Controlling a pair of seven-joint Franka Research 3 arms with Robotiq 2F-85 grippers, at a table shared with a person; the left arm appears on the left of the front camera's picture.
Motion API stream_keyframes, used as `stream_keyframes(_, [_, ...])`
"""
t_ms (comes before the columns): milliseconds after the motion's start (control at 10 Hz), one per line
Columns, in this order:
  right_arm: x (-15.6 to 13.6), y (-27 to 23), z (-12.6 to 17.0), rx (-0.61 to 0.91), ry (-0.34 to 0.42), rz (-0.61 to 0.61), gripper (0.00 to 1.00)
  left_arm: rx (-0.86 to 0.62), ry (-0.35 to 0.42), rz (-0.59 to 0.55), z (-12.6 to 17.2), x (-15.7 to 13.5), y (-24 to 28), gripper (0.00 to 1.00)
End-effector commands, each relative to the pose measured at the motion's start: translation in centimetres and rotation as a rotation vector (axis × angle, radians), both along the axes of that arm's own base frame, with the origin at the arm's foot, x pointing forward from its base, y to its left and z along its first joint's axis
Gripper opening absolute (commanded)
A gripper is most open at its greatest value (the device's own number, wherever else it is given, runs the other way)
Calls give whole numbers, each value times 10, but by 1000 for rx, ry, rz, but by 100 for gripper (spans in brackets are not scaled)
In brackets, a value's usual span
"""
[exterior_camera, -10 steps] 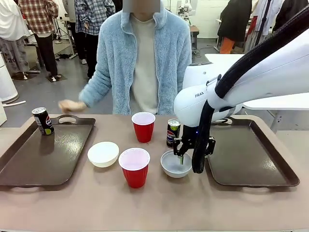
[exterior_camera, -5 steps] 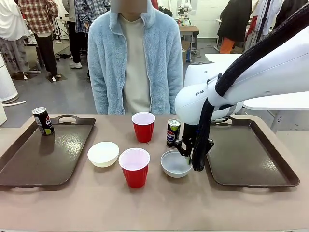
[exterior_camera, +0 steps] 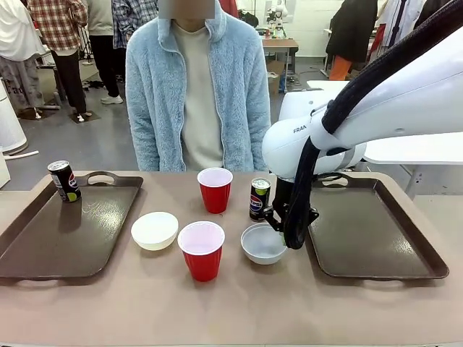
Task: Prepare tableware on both trays.
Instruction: Pick up a Picnic Bowl from the table and place it on a Handle tray.
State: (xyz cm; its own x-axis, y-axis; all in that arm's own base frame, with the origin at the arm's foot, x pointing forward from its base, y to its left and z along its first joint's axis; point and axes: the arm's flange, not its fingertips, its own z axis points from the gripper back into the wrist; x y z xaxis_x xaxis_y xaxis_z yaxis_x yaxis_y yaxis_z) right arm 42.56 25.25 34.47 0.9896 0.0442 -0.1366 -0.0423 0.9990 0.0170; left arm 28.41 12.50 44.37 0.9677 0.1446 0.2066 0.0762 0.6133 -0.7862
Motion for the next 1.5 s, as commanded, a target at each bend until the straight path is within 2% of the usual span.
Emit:
stream_keyframes(0, [-11,-10,23,20,78,48,0,-8,-9,3,0,0,1,100])
stream_keyframes(100, [-15,-20,50,45,33,42,0,-8,-9,3,0,0,1,100])
stream_keyframes(300, [-21,-47,103,118,-4,22,0,-8,-9,3,0,0,1,100])
stream_keyframes(500, [-24,-71,130,179,-8,23,0,-8,-9,3,0,0,1,100])
stream_keyframes(800, [-19,-120,133,151,-9,5,0,-8,-9,3,0,0,1,100])
stream_keyframes(1000, [-19,-174,131,111,2,-31,0,-8,-9,3,0,0,1,100])
stream_keyframes(1200, [-23,-224,132,97,-16,-115,0,-8,-9,3,0,0,1,100])
stream_keyframes(1400, [-15,-251,122,100,-32,-185,0,-8,-9,3,0,0,1,100])
